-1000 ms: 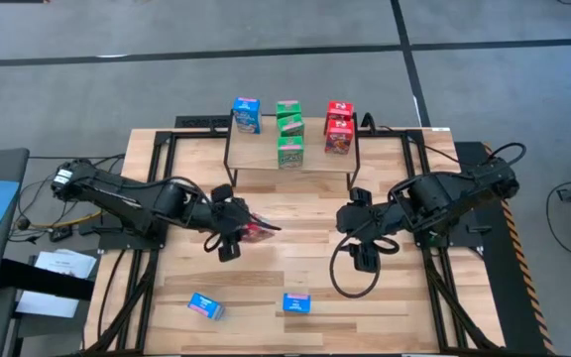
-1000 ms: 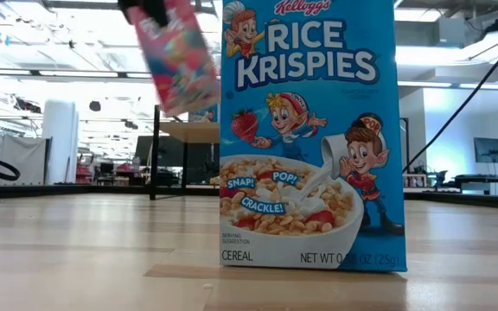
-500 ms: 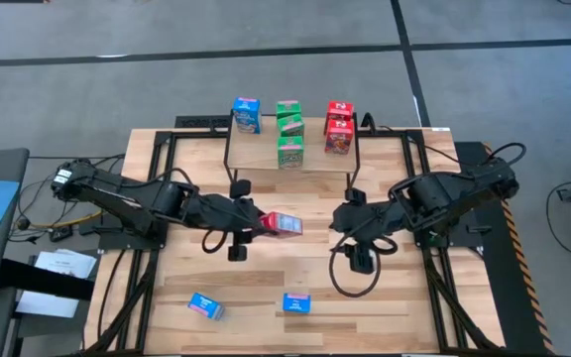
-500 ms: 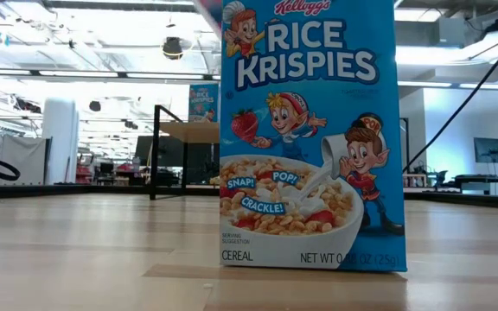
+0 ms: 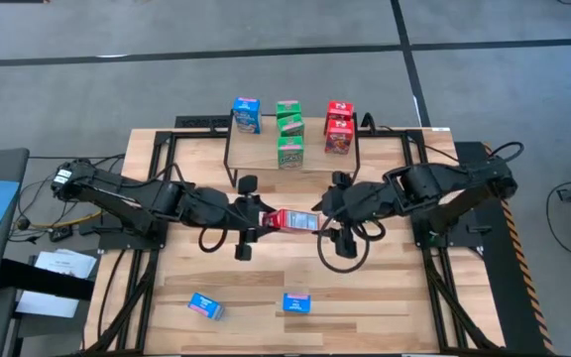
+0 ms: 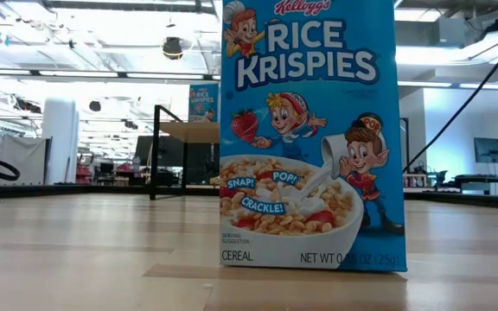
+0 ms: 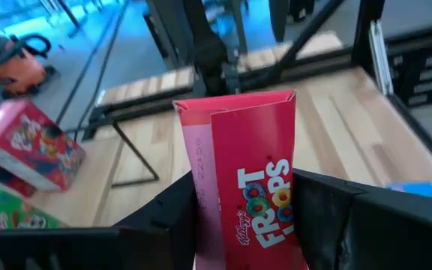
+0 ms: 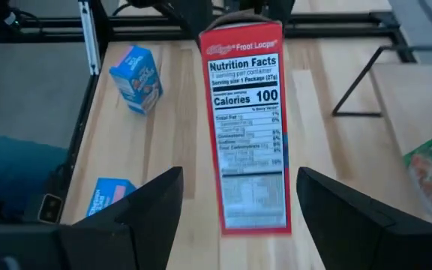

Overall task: Stack cereal on shelf
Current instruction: Put the red cereal box on the shelf aligned with the red cereal boxes

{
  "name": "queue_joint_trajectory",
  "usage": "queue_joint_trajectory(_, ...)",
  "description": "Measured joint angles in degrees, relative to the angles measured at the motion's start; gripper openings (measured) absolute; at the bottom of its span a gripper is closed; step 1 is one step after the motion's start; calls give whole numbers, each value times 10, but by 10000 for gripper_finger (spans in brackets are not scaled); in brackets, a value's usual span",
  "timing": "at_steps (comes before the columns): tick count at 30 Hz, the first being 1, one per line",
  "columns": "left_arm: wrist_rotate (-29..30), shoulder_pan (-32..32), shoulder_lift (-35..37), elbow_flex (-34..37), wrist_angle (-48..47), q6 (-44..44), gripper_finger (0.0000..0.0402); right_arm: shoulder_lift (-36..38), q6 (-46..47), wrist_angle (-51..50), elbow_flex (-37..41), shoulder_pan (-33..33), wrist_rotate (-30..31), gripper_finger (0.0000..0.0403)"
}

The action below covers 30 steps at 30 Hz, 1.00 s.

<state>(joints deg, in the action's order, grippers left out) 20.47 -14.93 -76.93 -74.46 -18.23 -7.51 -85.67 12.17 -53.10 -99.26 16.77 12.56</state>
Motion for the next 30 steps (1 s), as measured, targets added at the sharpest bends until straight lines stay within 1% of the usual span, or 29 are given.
queue_joint_trajectory(6, -2, 15, 0, 0, 37, -13, 155, 0, -24, 2, 0, -13, 8, 286)
queue_joint_trajectory(14, -8, 33, 0, 0, 49, -8, 155, 0, -52, 5, 0, -30, 16, 286)
queue_joint_trajectory(22, -20, 34, 0, 0, 60, -4, 155, 0, -77, 18, 0, -35, 26, 286)
queue_joint_trajectory(30, -20, 34, 0, 0, 80, -4, 155, 0, -77, 26, 0, -34, 26, 286)
